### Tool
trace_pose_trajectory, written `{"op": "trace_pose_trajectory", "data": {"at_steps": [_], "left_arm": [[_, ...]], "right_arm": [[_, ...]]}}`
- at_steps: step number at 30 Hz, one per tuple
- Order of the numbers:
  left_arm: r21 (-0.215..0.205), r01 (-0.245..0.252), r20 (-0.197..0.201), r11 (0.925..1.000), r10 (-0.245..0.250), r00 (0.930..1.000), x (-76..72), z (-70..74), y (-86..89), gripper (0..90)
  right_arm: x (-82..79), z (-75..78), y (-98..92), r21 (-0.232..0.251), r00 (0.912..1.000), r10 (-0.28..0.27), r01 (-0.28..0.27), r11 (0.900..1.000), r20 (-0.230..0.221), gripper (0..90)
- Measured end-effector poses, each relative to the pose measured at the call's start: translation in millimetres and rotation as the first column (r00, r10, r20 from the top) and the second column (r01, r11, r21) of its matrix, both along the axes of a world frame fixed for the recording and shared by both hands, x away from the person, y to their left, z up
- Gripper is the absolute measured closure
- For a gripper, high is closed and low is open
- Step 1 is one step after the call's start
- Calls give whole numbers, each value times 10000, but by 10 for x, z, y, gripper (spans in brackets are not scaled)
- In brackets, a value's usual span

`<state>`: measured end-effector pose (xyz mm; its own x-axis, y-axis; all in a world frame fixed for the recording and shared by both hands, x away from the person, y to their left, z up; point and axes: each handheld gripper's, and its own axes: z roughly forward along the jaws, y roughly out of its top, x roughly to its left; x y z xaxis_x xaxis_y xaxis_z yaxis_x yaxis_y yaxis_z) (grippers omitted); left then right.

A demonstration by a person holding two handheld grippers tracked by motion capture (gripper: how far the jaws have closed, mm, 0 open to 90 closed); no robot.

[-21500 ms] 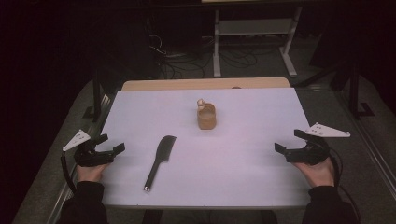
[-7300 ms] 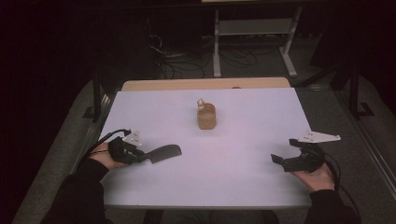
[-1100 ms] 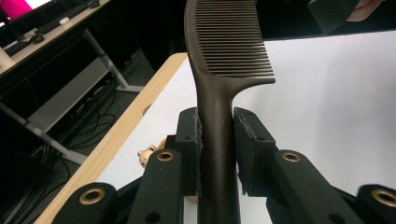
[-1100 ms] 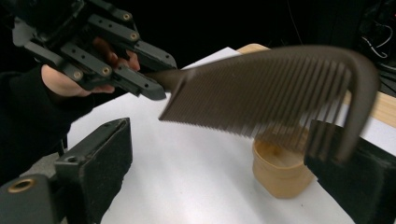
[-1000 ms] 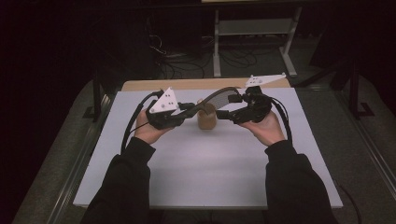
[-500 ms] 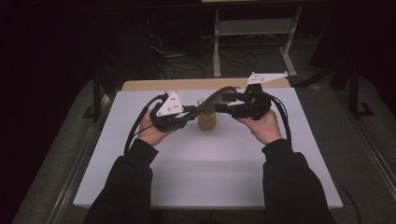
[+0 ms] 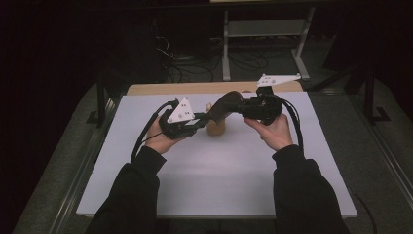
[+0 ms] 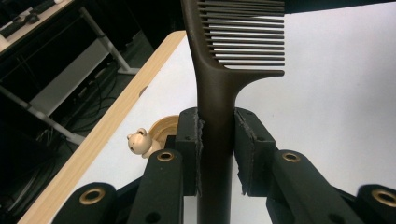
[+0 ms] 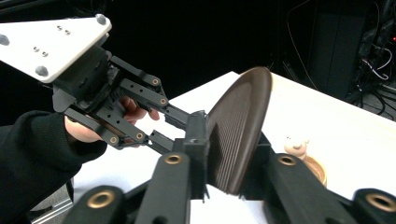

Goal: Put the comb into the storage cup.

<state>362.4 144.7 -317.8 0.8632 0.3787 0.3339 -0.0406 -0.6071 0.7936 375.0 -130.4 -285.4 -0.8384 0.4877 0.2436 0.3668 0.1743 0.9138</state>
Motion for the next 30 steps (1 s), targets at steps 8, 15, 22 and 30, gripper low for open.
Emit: {"op": "trace_pose_trajectory", "data": {"at_steps": [8,15,22,30], "left_arm": [[-238,-80,-279,9997,74,9996,25,-55,-4,728],[-301,-182,-441,9994,168,9989,56,-81,15,684],[-964,-251,-1146,9950,139,9933,96,-150,68,467],[-2145,16,-2015,9767,-459,9784,145,-160,214,302]], "right_arm": [[7,51,75,-66,9997,223,-224,9997,-123,857],[12,113,149,-611,9996,141,-155,9980,-238,859],[-3,136,158,-979,10000,-30,25,9952,-48,860],[-11,186,71,-1195,9996,-293,298,9924,60,860]]}}
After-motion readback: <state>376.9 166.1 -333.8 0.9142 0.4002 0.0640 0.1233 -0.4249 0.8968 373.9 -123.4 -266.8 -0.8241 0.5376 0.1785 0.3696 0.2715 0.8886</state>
